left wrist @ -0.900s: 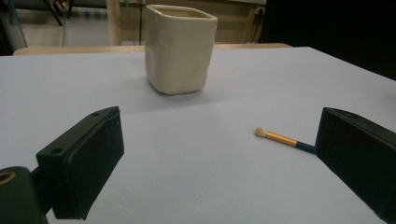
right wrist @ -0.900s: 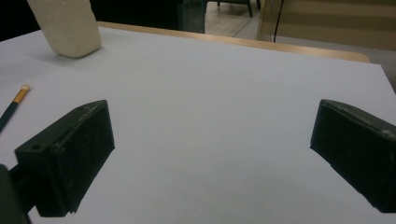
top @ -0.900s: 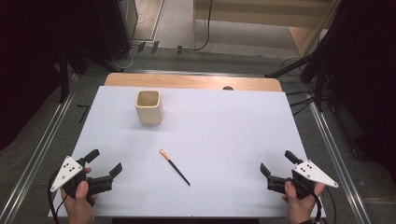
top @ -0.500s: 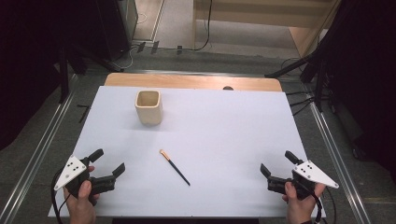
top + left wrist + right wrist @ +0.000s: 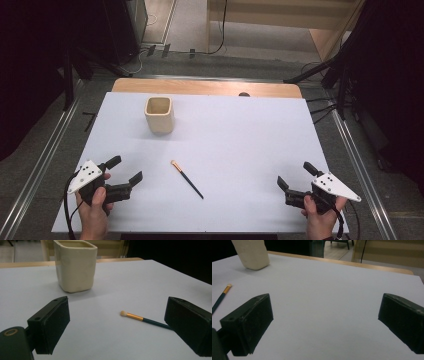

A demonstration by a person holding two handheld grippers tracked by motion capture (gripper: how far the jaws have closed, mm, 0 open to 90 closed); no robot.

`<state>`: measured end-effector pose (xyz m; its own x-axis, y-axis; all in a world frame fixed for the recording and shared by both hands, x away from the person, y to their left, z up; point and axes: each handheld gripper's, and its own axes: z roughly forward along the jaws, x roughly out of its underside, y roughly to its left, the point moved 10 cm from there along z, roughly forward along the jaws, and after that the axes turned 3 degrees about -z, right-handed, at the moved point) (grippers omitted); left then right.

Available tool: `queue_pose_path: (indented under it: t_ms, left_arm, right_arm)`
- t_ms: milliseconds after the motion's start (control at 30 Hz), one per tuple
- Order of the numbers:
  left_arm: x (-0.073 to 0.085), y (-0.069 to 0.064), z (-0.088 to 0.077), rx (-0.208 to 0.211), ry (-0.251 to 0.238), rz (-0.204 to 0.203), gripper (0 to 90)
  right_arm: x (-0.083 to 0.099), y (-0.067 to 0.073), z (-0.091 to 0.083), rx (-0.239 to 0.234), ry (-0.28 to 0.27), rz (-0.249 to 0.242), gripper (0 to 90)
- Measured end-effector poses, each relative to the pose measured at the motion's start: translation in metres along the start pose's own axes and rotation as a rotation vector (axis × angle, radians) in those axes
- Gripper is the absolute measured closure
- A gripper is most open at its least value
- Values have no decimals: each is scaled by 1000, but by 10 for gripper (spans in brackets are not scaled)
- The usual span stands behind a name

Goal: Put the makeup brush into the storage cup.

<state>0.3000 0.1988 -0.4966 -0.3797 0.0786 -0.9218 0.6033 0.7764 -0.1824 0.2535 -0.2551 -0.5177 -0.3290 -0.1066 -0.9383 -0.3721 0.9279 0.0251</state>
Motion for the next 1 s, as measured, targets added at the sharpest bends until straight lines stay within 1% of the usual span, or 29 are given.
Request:
queue_pose_path:
  t_ms: [100,167,200,233,267,300,333,367,400,467,500,533,633,667,700,733,767,833,867,900,933,967,1000]
  left_arm:
    - [-4,-3,5,11,6,4,70]
    - [-8,-7,9,30,13,10,74]
    - [-8,-7,9,30,13,10,74]
    - [-10,-8,11,40,14,10,74]
    - [-10,-10,13,49,18,12,80]
    - [-12,-13,17,61,27,21,109]
    - [-12,-13,17,61,27,21,129]
    - [-12,-14,19,66,32,26,129]
    - [-13,-16,23,77,48,38,134]
    - [-13,-18,25,82,54,43,134]
    - [-15,-20,28,91,66,57,135]
    - [-15,-22,30,96,72,60,135]
    - [-17,-27,37,123,96,76,138]
    - [-16,-30,40,133,113,86,139]
    - [-16,-31,43,139,119,92,139]
    - [-16,-34,45,152,133,99,139]
    - [-16,-34,45,152,133,99,141]
    - [-15,-38,50,173,154,107,145]
    - [-13,-41,55,190,175,127,145]
    - [-13,-41,55,190,175,127,147]
    - [-11,-43,59,205,200,141,150]
    - [-10,-44,61,213,212,148,153]
    - [-10,-44,61,213,212,148,154]
  right_arm:
    - [0,0,0,-1,-1,-1,1]
    - [0,0,-1,0,-1,-1,1]
    - [0,0,-1,0,-1,-2,1]
    - [0,0,-1,-1,0,-2,2]
    - [0,0,-1,-1,0,-4,1]
    - [0,0,-1,-1,0,-5,1]
    - [0,0,-1,-1,0,-5,1]
    - [0,0,-1,-1,0,-6,1]
    - [0,0,-1,-1,0,-8,1]
    - [0,0,-1,-1,1,-8,2]
    - [1,0,-1,-2,1,-9,1]
    - [1,0,-1,-2,2,-9,1]
    - [1,1,-1,-5,4,-9,2]
    - [1,1,-1,-4,5,-9,1]
    - [1,1,0,-5,6,-12,2]
    - [1,1,0,-6,6,-12,2]
    - [2,2,0,-8,9,-8,2]
    - [2,2,0,-10,8,-13,2]
    - [2,2,1,-12,10,-13,2]
    - [2,2,1,-12,10,-13,2]
    - [3,2,1,-11,14,-14,2]
    - [3,2,1,-13,14,-16,2]
    - [3,3,2,-13,15,-16,2]
